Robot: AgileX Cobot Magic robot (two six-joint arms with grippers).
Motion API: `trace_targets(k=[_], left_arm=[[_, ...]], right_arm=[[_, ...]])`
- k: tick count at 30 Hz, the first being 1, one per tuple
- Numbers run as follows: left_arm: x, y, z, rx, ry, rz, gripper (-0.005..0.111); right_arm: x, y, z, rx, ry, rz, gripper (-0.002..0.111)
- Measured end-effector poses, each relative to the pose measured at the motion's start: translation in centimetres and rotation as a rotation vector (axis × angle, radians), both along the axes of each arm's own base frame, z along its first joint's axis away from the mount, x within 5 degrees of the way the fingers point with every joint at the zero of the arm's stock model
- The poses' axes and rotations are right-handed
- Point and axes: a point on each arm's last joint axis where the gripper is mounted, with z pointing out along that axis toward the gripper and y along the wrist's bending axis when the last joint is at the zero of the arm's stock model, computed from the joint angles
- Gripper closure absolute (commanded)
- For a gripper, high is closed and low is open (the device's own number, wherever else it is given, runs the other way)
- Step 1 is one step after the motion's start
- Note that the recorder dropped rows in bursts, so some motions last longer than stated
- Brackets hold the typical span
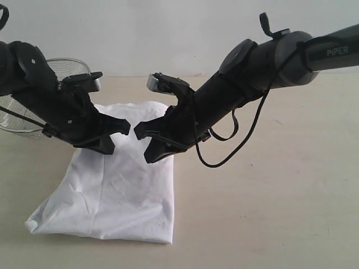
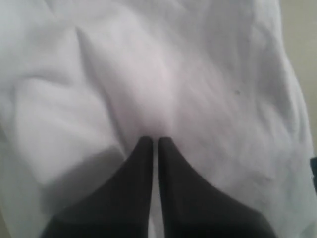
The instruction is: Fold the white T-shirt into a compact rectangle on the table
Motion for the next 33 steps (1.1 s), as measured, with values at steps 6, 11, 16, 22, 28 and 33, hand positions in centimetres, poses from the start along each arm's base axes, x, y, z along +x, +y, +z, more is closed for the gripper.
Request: trace_targets(k=[6, 11, 16, 22, 28, 33], left_arm=[[0.6, 1.2, -1.1, 0.042, 0.012, 0.02, 0.102], [0.9, 3.1, -1.3, 0.115, 0.02, 0.058, 0.102], [0.8, 4.2, -1.4, 0.138, 0.061, 0.075, 0.102], [0.8, 4.3, -1.4, 0.147, 0.061, 0.07, 0.102], [0.8, 4.7, -1.4, 0.193, 0.054, 0.066, 0.102], [0.5, 4.9, -0.8, 0.207, 0.062, 0.073, 0.102]], right_arm=[[0.0, 0.0, -0.3, -0.003, 0.005, 0.003, 0.108], [0.0, 0.0, -0.3, -0.005, 0.002, 0.006, 0.108], [0.0, 0.0, -0.4, -0.008, -0.005, 0.011, 0.108], [0.1, 0.0, -0.7, -0.011, 0.002, 0.011, 0.108], [0.0, 0.1, -2.0, -0.019, 0.041, 0.018, 0.108], [0.0, 0.1, -2.0, -0.018, 0.044, 0.021, 0.108]])
